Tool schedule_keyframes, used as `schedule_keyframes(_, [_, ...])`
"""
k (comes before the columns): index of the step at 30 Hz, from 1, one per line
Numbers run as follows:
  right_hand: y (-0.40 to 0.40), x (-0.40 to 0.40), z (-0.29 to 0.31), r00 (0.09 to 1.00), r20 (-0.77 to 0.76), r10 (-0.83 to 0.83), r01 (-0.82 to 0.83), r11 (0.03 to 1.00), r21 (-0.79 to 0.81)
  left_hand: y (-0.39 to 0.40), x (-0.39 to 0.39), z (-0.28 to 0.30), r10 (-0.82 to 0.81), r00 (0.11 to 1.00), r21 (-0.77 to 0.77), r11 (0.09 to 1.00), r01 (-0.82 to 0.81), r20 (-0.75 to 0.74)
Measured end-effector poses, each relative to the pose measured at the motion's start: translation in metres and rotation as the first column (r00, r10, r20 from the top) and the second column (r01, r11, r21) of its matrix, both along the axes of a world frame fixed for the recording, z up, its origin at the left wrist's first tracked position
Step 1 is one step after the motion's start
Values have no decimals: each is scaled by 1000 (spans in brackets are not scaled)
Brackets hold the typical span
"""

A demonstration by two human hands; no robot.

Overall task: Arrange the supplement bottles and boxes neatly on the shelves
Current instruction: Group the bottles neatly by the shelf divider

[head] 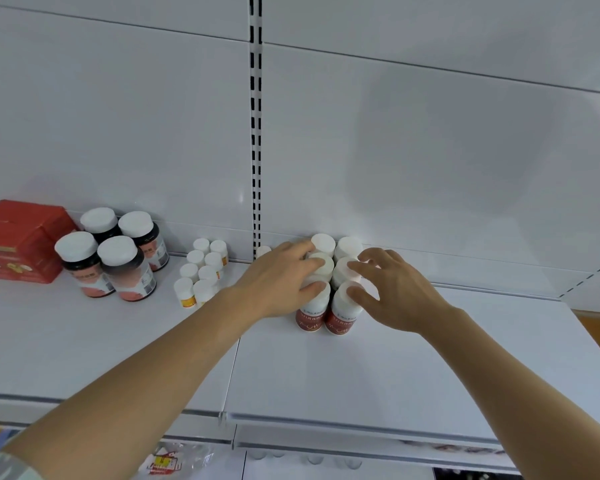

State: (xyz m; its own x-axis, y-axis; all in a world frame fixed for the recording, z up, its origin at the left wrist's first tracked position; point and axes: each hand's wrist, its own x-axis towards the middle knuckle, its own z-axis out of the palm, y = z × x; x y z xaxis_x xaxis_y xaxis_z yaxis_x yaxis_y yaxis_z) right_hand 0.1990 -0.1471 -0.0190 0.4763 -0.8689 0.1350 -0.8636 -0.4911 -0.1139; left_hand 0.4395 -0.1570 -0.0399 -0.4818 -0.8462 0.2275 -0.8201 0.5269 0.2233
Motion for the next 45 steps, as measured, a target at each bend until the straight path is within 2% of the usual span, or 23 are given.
schedule_keyframes(8, [7, 9, -4, 999, 30, -12, 12, 1000, 0, 4, -8, -1, 23, 999, 36, 999, -24, 28])
schedule_keyframes(22, [16, 8, -3, 993, 114, -11, 21, 996, -89, 12, -5, -4, 25, 998, -9, 1000, -26, -61])
schedule_keyframes(26, [19, 9, -1, 995, 101, 16, -4, 993, -115, 15, -1, -5, 8, 995, -29, 1000, -11, -96])
schedule_keyframes(32, [21, 9, 2, 999, 42, 33, -27, 991, -128, 20, 2, -8, -25, 997, 20, 999, 26, -79])
schedule_keyframes(45, [24, 7, -2, 1000, -4, -14, 14, 999, -48, 26, -7, -6, -65, 997, -36, 997, 64, -29])
